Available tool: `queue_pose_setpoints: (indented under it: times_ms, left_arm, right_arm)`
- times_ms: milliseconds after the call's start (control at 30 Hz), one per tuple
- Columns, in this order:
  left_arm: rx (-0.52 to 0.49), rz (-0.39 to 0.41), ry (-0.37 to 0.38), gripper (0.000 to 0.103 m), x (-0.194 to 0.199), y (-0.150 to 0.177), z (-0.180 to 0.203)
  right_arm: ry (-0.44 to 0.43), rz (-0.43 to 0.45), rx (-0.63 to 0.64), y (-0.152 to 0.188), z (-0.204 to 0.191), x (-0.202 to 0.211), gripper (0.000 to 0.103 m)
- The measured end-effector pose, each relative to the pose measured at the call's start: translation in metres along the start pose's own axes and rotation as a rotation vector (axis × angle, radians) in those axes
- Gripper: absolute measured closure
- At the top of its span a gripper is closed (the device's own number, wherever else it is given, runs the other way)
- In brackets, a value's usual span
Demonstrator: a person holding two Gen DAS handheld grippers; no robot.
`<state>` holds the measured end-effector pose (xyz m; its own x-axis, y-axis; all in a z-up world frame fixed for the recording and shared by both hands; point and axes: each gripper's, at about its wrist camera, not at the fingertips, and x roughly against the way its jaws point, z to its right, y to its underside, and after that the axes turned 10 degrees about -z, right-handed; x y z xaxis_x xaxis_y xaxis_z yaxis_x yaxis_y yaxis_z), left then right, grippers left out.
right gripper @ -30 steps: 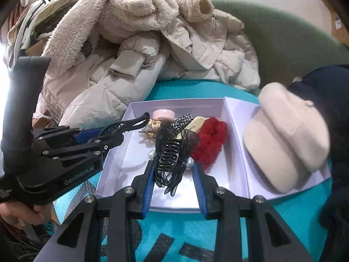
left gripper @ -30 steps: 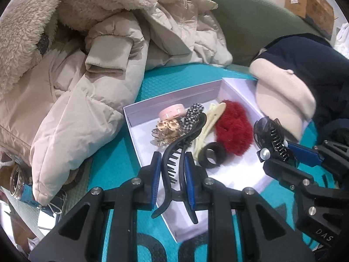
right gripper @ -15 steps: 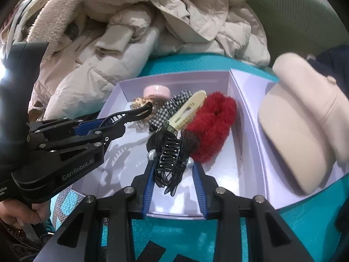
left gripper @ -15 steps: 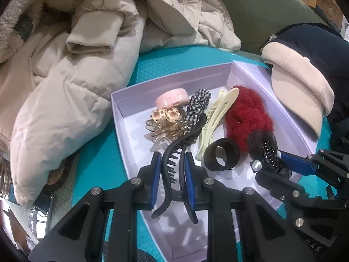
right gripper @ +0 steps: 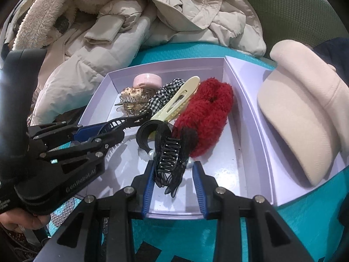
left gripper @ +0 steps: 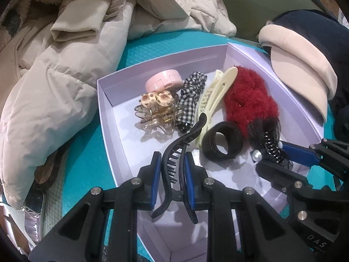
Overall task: Organize objects
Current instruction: 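Carry the bow clip with the right tool while the left tool carries the claw clip into the box, then lower and release the bow clip with the right tool while the left tool releases the claw clip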
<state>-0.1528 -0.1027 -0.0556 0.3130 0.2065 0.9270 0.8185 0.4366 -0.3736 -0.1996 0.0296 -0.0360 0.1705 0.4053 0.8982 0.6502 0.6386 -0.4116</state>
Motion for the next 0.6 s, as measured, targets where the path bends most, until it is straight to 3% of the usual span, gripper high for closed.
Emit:
queue_pose_setpoints:
  times_ms: [133,600]
  left_arm:
    - [-0.026,0.003,-0.029,0.083,-0.002,0.002,0.006]
    - [-0.055,0.031,-0.025,0.083,-0.006,0.004,0.014]
  right_arm:
    - [0.013,-0.003,0.004,0.000,-0.001,-0.003,0.069]
    - [0.034,0.003,0.000,-0.002,0.000,-0.003,0.068]
